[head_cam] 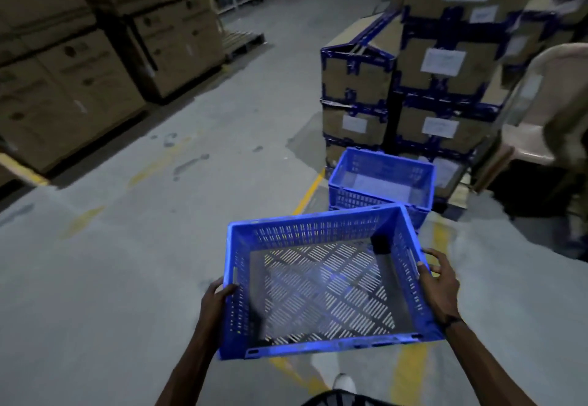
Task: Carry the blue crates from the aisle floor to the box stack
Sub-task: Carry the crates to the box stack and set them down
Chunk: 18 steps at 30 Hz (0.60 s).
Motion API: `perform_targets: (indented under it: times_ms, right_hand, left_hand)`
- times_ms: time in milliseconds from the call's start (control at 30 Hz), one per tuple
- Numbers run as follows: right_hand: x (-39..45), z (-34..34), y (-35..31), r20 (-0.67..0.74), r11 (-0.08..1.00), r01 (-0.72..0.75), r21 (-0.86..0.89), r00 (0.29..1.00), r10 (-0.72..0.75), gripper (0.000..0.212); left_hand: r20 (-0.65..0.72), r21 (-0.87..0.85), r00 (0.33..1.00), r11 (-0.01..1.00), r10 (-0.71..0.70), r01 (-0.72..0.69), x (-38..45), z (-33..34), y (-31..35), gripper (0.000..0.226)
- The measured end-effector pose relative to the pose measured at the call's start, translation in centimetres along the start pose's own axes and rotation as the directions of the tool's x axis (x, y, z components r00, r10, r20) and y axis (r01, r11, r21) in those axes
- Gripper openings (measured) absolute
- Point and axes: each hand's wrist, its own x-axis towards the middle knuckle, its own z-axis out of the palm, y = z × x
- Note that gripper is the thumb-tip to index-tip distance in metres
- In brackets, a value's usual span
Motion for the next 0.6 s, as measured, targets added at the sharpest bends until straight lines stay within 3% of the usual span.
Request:
perform_targets:
  times_ms: [133,600]
  right_hand:
    - [2.3,-2.5,1.9,-0.082,0.997,-0.08,-0.005,0.993,0.08,0.03]
    - [10.0,-6.2,3.8,-0.273,0.968,-0.246,0.043,0.93,0.248,0.036]
  left_hand:
    - [0.081,0.039,0.996,0.999,0.03,-0.033,2.6,4.7,2.6,0.036]
    - [0.222,0.142,0.974,0.987,0.048,-0.081,11.7,19.1,8.8,0.031]
